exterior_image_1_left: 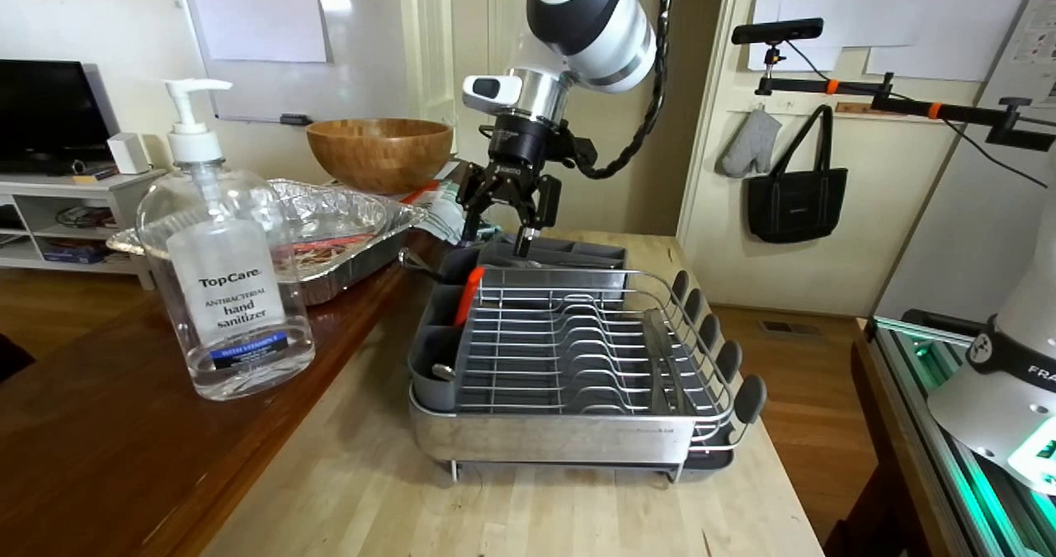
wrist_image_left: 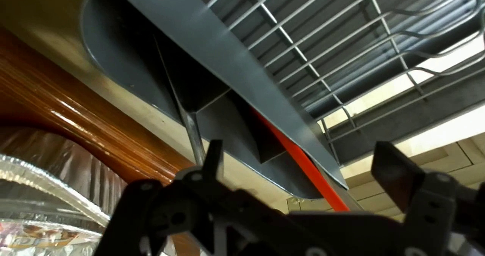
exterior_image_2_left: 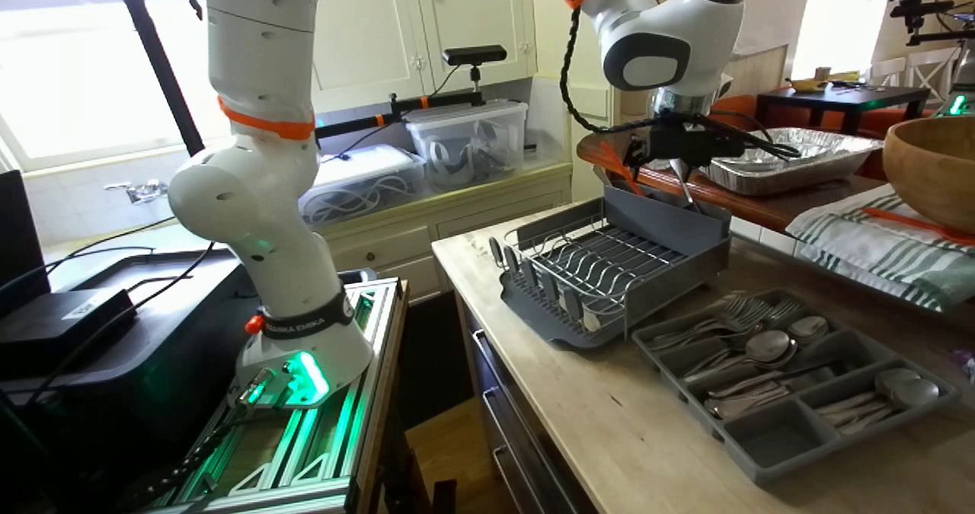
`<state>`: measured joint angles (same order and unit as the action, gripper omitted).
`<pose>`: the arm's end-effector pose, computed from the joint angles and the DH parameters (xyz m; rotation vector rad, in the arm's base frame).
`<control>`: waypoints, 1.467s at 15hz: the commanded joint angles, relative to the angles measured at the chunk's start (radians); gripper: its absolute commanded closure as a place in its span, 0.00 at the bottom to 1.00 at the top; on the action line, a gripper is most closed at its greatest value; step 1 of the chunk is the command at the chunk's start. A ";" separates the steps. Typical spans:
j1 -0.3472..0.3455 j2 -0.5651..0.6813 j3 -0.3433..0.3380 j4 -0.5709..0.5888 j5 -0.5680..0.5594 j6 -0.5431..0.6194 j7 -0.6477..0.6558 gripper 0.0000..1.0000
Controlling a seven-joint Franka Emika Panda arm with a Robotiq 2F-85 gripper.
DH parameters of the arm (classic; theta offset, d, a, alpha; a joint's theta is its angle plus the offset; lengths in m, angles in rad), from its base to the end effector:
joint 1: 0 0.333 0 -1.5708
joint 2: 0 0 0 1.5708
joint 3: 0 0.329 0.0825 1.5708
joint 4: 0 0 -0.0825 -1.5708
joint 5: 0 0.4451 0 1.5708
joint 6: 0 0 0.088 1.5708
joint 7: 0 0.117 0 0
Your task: Put the spoon and knife on the cutlery holder
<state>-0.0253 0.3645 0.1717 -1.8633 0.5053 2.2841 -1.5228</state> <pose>0.6855 0.1105 0.3000 -2.1947 -1.7232 -0.4636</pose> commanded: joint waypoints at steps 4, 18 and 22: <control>0.008 0.140 0.015 0.121 -0.091 0.116 0.006 0.04; 0.009 0.265 0.062 0.282 -0.179 0.104 0.015 0.78; 0.009 0.258 0.063 0.288 -0.185 0.078 0.025 1.00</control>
<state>-0.0134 0.6072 0.2283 -1.6078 0.3550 2.3850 -1.5219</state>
